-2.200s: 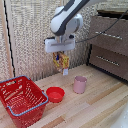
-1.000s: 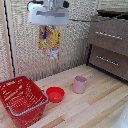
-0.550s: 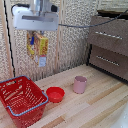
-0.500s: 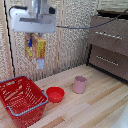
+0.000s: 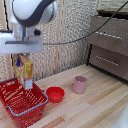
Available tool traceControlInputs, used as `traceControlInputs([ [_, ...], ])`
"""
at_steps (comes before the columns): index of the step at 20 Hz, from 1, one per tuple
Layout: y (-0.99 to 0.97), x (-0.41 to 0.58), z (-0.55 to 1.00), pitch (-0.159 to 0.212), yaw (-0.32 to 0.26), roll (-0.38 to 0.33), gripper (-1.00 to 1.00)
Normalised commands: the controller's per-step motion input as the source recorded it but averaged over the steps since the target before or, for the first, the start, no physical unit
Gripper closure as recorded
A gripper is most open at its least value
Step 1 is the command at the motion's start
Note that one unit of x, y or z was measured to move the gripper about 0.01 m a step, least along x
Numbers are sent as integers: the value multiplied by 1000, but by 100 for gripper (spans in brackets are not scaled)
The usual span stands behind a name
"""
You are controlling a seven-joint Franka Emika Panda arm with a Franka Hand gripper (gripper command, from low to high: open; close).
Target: Meticulously direct the gripper system near the nourishment stick. Grapple the nourishment stick firmly with the gripper system. Progress with the gripper system grasping the stick toward the storage box. Tenderly permit the nourishment stick to descend into the box.
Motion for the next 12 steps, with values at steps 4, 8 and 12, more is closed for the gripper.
traceControlInputs([
  [4,15,252,5,-33,79,-34,-100],
  [8,-89,349,221,-26,51,38,-100],
  [12,-215,374,320,-34,47,50,-100],
])
